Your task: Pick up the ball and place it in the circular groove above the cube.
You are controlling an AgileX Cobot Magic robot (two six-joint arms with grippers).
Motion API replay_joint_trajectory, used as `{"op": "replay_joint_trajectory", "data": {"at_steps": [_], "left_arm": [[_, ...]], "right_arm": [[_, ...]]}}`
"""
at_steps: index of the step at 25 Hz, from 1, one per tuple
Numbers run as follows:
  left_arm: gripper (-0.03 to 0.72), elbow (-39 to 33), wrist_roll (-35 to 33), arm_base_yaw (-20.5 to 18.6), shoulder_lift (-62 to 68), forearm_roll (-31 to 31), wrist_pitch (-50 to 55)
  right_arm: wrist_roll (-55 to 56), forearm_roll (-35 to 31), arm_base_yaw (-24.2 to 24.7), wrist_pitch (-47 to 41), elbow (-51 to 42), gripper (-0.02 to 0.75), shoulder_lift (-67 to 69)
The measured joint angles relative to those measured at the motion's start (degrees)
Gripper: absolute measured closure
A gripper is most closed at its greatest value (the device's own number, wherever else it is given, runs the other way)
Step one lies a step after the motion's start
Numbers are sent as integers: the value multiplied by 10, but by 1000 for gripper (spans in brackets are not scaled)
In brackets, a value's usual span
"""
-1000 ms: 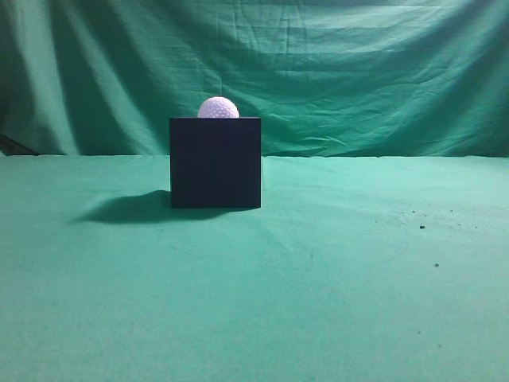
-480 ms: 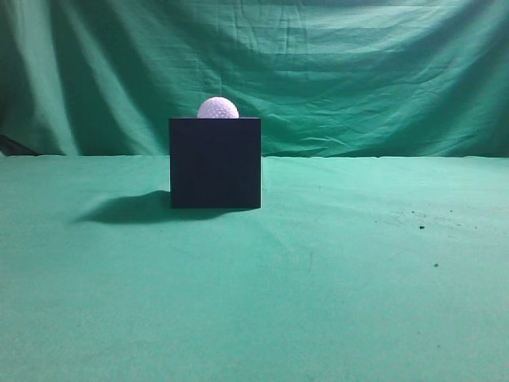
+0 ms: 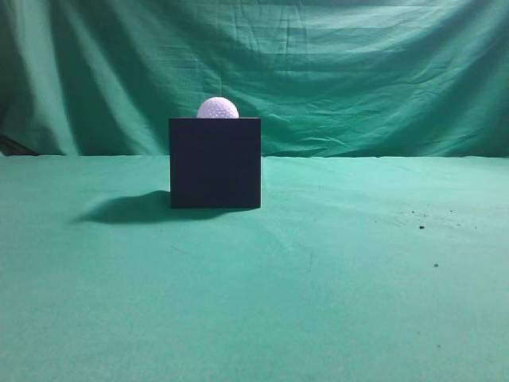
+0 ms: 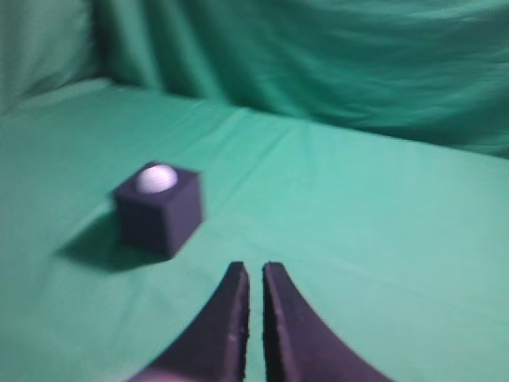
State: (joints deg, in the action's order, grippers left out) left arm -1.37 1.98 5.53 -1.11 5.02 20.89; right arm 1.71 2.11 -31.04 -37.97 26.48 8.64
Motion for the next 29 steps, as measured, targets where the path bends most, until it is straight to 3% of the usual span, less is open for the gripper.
{"op": "replay_joint_trajectory", "data": {"at_steps": [6,9,15,29], "left_arm": [[688,0,0,0,0,0,0],[688,0,0,0,0,0,0],[688,0,0,0,0,0,0],[688,0,0,0,0,0,0]], "right_arm": [[-1,-13,193,137,-150,738,-69],[-1,-13,240,158,-205,738,-90],[-1,-14,250,162,-277,738,-92],[1,-15,250,163,-281,738,-92]]}}
